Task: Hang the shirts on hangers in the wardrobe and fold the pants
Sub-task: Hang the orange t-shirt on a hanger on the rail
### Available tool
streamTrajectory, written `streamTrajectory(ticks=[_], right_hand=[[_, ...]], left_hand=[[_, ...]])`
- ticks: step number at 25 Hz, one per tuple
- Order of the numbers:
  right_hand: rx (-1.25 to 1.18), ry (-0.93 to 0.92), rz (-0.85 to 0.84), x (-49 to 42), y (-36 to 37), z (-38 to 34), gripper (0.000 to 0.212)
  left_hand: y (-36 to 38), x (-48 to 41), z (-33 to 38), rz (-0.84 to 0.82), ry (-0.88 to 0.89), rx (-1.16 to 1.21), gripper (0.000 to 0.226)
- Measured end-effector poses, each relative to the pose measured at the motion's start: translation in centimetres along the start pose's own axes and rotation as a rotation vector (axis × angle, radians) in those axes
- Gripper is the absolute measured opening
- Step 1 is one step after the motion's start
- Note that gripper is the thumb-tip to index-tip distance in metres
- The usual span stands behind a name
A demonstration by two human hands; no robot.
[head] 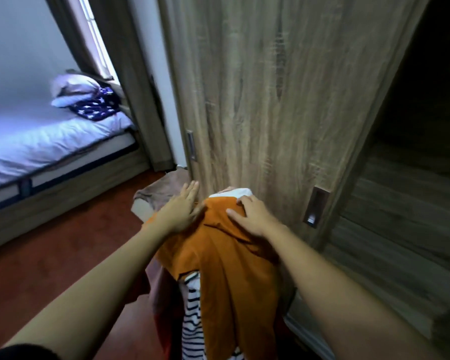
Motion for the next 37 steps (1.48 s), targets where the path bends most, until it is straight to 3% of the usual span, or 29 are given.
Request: streamTrajectory(ticks=[4, 6, 9, 11, 13, 16, 19, 21, 24, 26, 29, 32, 35, 37], right_hand=[[0.066, -0.068, 0.078, -0.1, 1.7, -2.7, 0.067], [0.125, -0.103, 0.053, -0.2, 2.5, -3.9, 0.056], [0.155, -0.122, 0.206, -0.2, 1.4, -5.1, 0.03], [-0.143, -0.005, 0.342, 0.2, -1.1, -4.7, 0.026], [-0.508, 0.126, 0.372, 0.6, -3.4, -4.2, 0.029], [-0.713, 0.068, 0.399, 1.1, -8.6, -6.2, 0.031], [-0.678, -0.129, 0.485, 3.4, -16.1, -10.0, 0.02], [-0.665, -0.227, 0.521, 6.1, -21.0, -12.4, 0.026], [-0.609, -0.301, 0.616, 11.1, -27.7, -13.9, 0.034], [-0.553, -0.279, 0.711, 14.6, -31.8, -13.3, 0.035], [-0.454, -0.221, 0.865, 19.8, -37.5, -11.2, 0.033], [-0.296, -0.165, 0.767, 23.5, -40.4, -9.0, 0.021], [-0.051, -0.011, 0.712, 26.5, -42.0, -5.7, 0.03], [-0.05, 0.031, 0.763, 28.3, -43.0, -3.9, 0.026]], left_hand=[[3.8, 3.6, -2.3, -0.04, -0.115, 0.046, 0.069], [4.4, 4.2, -2.6, -0.008, -0.144, 0.036, 0.069], [4.3, 4.4, -2.6, 0.055, -0.142, 0.103, 0.071], [4.0, 4.6, -2.7, 0.091, -0.136, 0.189, 0.074], [2.9, 4.7, -2.4, 0.116, -0.145, 0.265, 0.076], [-2.0, 4.0, 0.2, 0.22, -0.118, 0.352, 0.074], [-10.6, 3.0, 6.1, 0.404, 0.056, 0.374, 0.073], [-15.0, 2.3, 10.7, 0.386, 0.215, 0.395, 0.068], [-18.4, 2.2, 16.4, 0.287, 0.368, 0.531, 0.041], [-19.5, 2.5, 19.2, 0.287, 0.422, 0.674, 0.043], [-18.3, 2.3, 23.0, 0.279, 0.459, 0.521, 0.057], [-16.9, 1.4, 25.7, 0.181, 0.498, 0.519, 0.044], [-19.4, 1.0, 27.7, 0.264, 0.508, 0.724, 0.048], [-20.9, 0.8, 29.5, 0.267, 0.492, 0.764, 0.051]])
Point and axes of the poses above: each hand's wrist, its own x-axis away from the middle knuckle, its own y-axis out of the palm, z = x × y, the point moved 10 cm from there along -x, towards the middle knuckle, and after that the axes turned 8 degrees about -x, right-handed, at the moved point
